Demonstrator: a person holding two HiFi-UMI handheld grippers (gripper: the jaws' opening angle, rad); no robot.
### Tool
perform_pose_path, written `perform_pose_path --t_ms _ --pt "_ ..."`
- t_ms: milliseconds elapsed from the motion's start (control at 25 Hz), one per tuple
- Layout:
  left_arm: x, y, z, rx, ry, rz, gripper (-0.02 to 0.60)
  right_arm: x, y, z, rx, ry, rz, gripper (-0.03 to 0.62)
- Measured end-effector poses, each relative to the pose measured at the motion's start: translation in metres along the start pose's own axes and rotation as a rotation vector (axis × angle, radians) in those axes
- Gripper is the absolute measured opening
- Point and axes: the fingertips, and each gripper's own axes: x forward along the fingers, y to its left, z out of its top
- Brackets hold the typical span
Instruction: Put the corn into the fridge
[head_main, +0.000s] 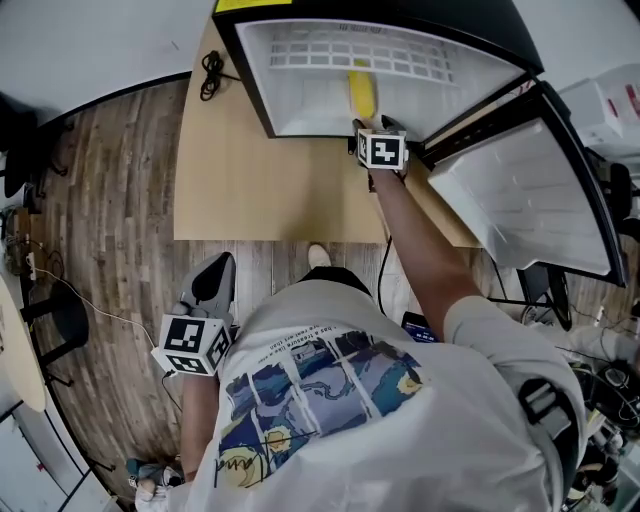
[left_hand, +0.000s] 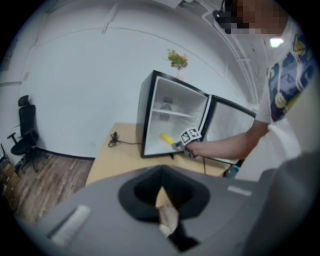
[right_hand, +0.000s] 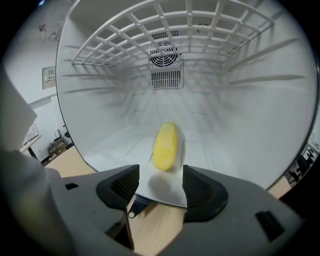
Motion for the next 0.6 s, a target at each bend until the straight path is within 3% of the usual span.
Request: perform_pose_path --t_ms 600 --pt "-0.041 0.005 -0.028 0.023 -0.016 -0.079 0.009 -0.072 0.050 -0.044 0.001 0.004 0.047 0.249"
